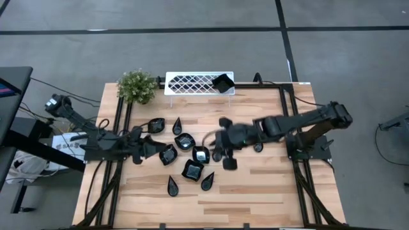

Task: Pick & Place Mini shaped plates
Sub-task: Put the distorted square plate on the top of the distorted square plates on the shelf

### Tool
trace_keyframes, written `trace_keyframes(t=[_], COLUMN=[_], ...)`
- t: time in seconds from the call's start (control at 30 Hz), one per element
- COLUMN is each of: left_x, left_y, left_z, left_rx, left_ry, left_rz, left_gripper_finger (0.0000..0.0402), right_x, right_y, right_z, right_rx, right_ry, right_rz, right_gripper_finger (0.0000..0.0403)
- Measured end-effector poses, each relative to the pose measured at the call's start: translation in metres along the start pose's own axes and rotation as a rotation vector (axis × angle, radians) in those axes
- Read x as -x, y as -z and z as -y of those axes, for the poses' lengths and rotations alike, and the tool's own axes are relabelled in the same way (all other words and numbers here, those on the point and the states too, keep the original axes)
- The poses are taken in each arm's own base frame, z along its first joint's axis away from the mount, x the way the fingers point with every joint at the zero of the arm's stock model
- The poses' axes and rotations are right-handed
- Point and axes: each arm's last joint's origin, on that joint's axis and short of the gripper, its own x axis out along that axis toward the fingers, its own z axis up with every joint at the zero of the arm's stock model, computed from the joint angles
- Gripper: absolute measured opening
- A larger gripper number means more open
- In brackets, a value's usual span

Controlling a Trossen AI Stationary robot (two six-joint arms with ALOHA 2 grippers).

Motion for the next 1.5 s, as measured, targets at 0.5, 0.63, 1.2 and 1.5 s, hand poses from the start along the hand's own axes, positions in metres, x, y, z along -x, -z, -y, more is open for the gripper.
trace_keyframes(t=[0.5, 0.63, 1.2, 1.5], left_x=[-0.003, -0.01, 0.003, 0.023], left_y=[0.041, 0.059, 0.034, 0.018], left_z=[0.011, 0.01, 0.048, 0.025], left_rx=[0.144, 0.179, -0.418, -0.434], left_ry=[-0.027, -0.026, 0.242, 0.144], left_rz=[0.049, 0.026, -0.088, -0.136], left_gripper_finger=[0.0155, 0.0155, 0.0155, 0.0155], right_x=[-0.009, -0.019, -0.108, -0.152], right_y=[0.062, 0.064, 0.075, 0.052], right_z=[-0.083, -0.097, -0.083, -0.066], right_rx=[-0.277, -0.253, -0.245, -0.498], right_ry=[0.131, 0.086, 0.065, 0.07], right_rz=[0.073, 0.102, 0.023, -0.009], right_gripper_finger=[0.0076, 0.0076, 0.0076, 0.0075])
